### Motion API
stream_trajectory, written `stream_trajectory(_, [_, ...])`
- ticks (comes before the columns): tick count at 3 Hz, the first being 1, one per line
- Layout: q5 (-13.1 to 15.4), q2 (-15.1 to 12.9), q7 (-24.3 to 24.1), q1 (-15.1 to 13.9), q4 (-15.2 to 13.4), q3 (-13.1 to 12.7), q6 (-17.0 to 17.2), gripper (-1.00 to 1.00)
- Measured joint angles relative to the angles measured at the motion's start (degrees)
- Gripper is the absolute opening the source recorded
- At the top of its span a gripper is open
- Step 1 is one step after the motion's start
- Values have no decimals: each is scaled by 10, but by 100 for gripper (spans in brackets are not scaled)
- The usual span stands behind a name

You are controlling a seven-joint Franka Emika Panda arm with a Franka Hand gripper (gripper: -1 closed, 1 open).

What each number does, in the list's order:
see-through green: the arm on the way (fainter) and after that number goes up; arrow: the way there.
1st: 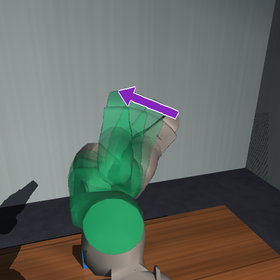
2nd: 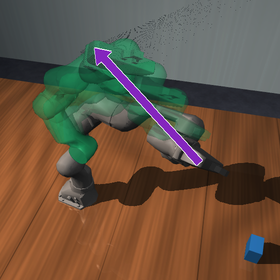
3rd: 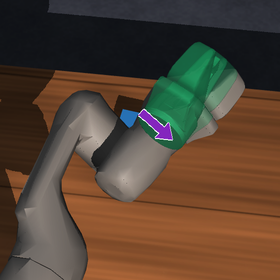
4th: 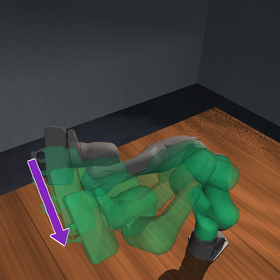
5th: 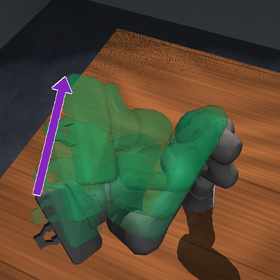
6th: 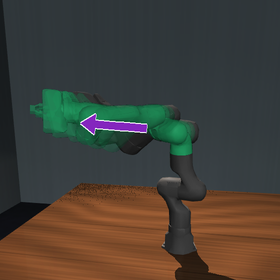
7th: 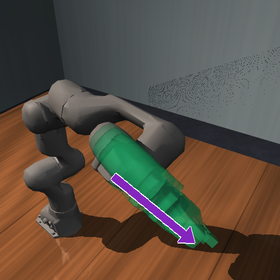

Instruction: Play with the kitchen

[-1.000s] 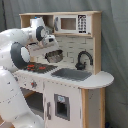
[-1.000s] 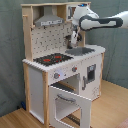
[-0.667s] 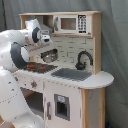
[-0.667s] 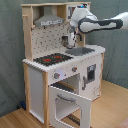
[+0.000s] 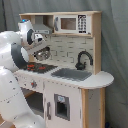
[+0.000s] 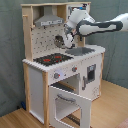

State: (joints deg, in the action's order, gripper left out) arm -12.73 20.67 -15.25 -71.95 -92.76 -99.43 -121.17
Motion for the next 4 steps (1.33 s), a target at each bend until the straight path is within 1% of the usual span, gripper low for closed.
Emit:
stream_trajectory(2, [-1,7,36,-61,32,-88,-15,-100])
stream_trajectory(3, [-2,17,52,-101,50,-134,-20,-100])
stream_trajectory(4, [-6,32,69,-146,74,-180,-20,-100])
